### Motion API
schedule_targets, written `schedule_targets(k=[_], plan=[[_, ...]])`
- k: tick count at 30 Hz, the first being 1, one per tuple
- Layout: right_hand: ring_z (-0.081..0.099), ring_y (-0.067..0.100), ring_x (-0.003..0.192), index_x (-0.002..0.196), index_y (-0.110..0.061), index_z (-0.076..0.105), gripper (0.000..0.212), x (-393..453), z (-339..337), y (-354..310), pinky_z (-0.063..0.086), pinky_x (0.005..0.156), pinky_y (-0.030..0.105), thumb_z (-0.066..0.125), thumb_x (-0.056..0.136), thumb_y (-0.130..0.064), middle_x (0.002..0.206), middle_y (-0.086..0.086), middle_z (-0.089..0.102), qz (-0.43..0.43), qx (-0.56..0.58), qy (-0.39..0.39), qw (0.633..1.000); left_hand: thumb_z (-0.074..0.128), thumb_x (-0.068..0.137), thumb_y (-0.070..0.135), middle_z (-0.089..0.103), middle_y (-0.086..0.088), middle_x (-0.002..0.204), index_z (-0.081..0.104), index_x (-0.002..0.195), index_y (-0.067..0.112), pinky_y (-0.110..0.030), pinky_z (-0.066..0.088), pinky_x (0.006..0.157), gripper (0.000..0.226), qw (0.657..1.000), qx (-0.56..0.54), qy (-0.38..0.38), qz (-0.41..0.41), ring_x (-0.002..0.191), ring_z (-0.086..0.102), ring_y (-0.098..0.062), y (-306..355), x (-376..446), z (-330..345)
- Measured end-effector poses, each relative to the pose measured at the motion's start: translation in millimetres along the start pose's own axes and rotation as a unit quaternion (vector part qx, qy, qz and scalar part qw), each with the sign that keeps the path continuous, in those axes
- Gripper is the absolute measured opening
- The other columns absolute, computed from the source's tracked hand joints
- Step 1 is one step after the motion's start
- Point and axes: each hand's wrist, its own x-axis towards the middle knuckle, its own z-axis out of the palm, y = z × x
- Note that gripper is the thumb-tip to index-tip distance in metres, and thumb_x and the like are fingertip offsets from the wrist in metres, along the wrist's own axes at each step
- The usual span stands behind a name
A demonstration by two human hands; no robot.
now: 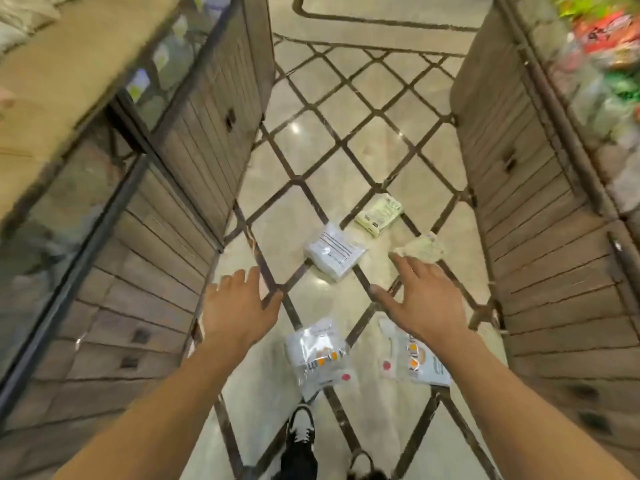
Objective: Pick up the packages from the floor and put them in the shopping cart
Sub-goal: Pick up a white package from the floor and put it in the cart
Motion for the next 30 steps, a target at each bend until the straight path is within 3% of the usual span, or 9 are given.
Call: schedule_targets(k=[3,10,16,20,23,25,27,29,30], plan=[[0.042,0.027,0.146,0.164,-0.032,0.031,0.078,46,75,3,0.044,0.11,0.044,0.043,0.098,-0.073,0.16,-0.003,0.048,-0.006,0.028,-0.06,0.998,0.042,0.1,0.064,0.058,-0.004,0.148,0.042,0.156,0.021,-0.044,0.037,0.109,0.071,0.998,-0.035,-0.047,-0.035,0.135,0.053,-0.03,6,30,72],[0.046,0.033,0.144,0.159,-0.026,0.041,0.074,127,311,19,0.048,0.102,0.046,0.051,0.098,-0.067,0.155,0.005,0.053,0.002,0.103,-0.147,0.984,0.044,0.099,0.065,0.061,-0.007,0.146,0.044,0.155,0.02,-0.043,0.042,0.108,0.072,0.979,-0.086,-0.145,-0.119,0.134,0.056,-0.031,38,95,294],[0.05,0.033,0.14,0.164,-0.024,0.027,0.087,174,510,56,0.049,0.096,0.045,0.04,0.097,-0.077,0.154,0.004,0.05,-0.029,0.045,-0.233,0.971,0.049,0.095,0.07,0.062,-0.011,0.142,0.043,0.152,0.017,-0.043,0.045,0.103,0.078,0.949,-0.149,-0.212,-0.178,0.131,0.057,-0.035,52,139,487],[0.051,0.037,0.14,0.168,-0.019,0.013,0.105,196,608,73,0.05,0.098,0.049,0.039,0.09,-0.085,0.152,0.012,0.052,0.022,0.065,-0.25,0.966,0.048,0.084,0.085,0.062,-0.014,0.139,0.045,0.143,0.014,-0.047,0.049,0.101,0.092,0.915,-0.215,-0.236,-0.247,0.126,0.06,-0.037,33,166,588],[0.051,0.036,0.142,0.168,-0.026,0.01,0.111,203,657,80,0.047,0.103,0.05,0.033,0.083,-0.093,0.155,0.01,0.052,0.056,0.124,-0.259,0.956,0.042,0.074,0.097,0.065,-0.007,0.135,0.047,0.137,0.024,-0.042,0.05,0.09,0.096,0.887,-0.3,-0.213,-0.279,0.116,0.064,-0.034,27,168,643],[0.058,0.03,0.136,0.165,-0.037,0.018,0.107,204,678,79,0.048,0.103,0.044,0.028,0.078,-0.098,0.151,0.001,0.059,0.052,0.193,-0.248,0.948,0.04,0.068,0.101,0.069,-0.003,0.128,0.047,0.131,0.032,-0.043,0.052,0.089,0.095,0.874,-0.368,-0.156,-0.276,0.11,0.066,-0.032,27,168,666],[0.065,0.018,0.126,0.152,-0.048,0.032,0.088,210,691,74,0.052,0.104,0.04,0.036,0.077,-0.096,0.14,-0.013,0.065,0.062,0.291,-0.208,0.932,0.045,0.061,0.101,0.071,0.01,0.115,0.046,0.122,0.038,-0.044,0.058,0.086,0.088,0.848,-0.443,-0.078,-0.282,0.103,0.07,-0.022,28,179,679],[0.07,0.002,0.109,0.125,-0.064,0.041,0.057,231,698,68,0.056,0.098,0.036,0.046,0.077,-0.092,0.118,-0.025,0.072,0.078,0.36,-0.167,0.914,0.052,0.057,0.1,0.067,0.024,0.1,0.05,0.116,0.039,-0.025,0.056,0.068,0.085,0.825,-0.488,-0.025,-0.284,0.088,0.069,-0.001,27,204,683],[0.07,-0.004,0.099,0.117,-0.067,0.043,0.048,245,698,65,0.057,0.093,0.033,0.049,0.075,-0.091,0.109,-0.029,0.073,0.085,0.388,-0.152,0.905,0.055,0.057,0.097,0.066,0.023,0.095,0.052,0.115,0.038,-0.017,0.052,0.057,0.083,0.818,-0.502,-0.008,-0.282,0.081,0.07,0.001,26,221,682]])
